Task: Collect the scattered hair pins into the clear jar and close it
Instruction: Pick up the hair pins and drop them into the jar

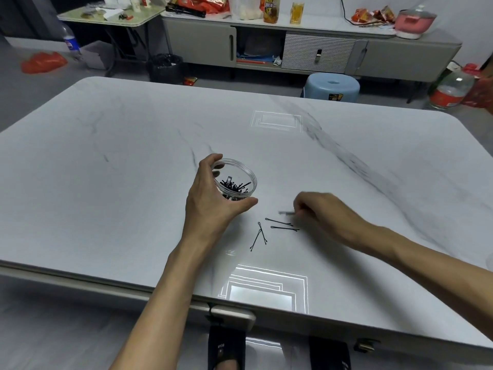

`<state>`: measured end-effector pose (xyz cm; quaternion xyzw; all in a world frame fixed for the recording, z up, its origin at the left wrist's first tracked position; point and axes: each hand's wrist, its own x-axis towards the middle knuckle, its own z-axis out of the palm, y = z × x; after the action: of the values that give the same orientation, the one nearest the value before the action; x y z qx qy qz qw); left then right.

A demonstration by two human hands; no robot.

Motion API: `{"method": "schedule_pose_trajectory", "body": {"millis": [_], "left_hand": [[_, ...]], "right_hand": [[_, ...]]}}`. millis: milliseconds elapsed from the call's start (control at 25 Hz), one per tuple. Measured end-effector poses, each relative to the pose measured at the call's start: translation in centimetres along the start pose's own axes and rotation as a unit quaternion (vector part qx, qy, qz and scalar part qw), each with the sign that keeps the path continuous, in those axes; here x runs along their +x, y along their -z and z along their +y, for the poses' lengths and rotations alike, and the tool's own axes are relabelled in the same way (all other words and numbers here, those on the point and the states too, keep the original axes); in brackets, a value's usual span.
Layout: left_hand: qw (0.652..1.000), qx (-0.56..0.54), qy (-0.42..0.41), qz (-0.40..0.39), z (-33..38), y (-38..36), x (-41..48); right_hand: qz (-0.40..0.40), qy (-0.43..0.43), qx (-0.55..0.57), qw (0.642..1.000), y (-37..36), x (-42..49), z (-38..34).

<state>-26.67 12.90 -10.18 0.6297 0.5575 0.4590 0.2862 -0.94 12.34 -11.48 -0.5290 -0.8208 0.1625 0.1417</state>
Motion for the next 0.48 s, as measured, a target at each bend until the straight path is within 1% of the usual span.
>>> {"method": "schedule_pose_trajectory", "body": {"millis": [80,120,200,240,320,360,400,440,480], "left_hand": [[1.0,0.0,0.0,0.0,-0.1,0.0,0.0],[1.0,0.002,0.0,-0.002,-0.1,0.0,0.0],[1.0,0.01,-0.003,-0.006,0.0,-0.2,0.0],[1.0,0.014,-0.004,-0.007,0.1,-0.3,0.0],[1.0,0.016,-0.005,-0.01,0.2,-0.5,0.1],[1.0,0.015,-0.005,-0.011,0.2,-0.5,0.1],[1.0,0.014,-0.005,-0.011,0.3,-0.5,0.1],[1.0,0.013,-0.005,-0.01,0.3,-0.5,0.1],[1.0,0.012,-0.005,-0.009,0.3,-0.4,0.1]], "right_hand": [[0.074,-0.01,0.033,0.997,1.9,1.5,-1.1],[0.101,0.0,0.037,0.994,2.9,2.5,-2.0],[0.117,0.051,0.004,0.992,4.8,4.6,-4.3],[0.108,0.086,-0.045,0.989,5.3,5.6,-5.6],[0.054,0.143,-0.153,0.976,5.5,7.4,-8.0],[0.025,0.163,-0.166,0.972,5.2,8.1,-8.8],[0.006,0.174,-0.141,0.975,4.9,8.5,-9.3],[0.0,0.169,-0.087,0.982,4.6,8.6,-9.5],[0.017,0.148,-0.022,0.989,4.4,8.6,-9.3]]}}
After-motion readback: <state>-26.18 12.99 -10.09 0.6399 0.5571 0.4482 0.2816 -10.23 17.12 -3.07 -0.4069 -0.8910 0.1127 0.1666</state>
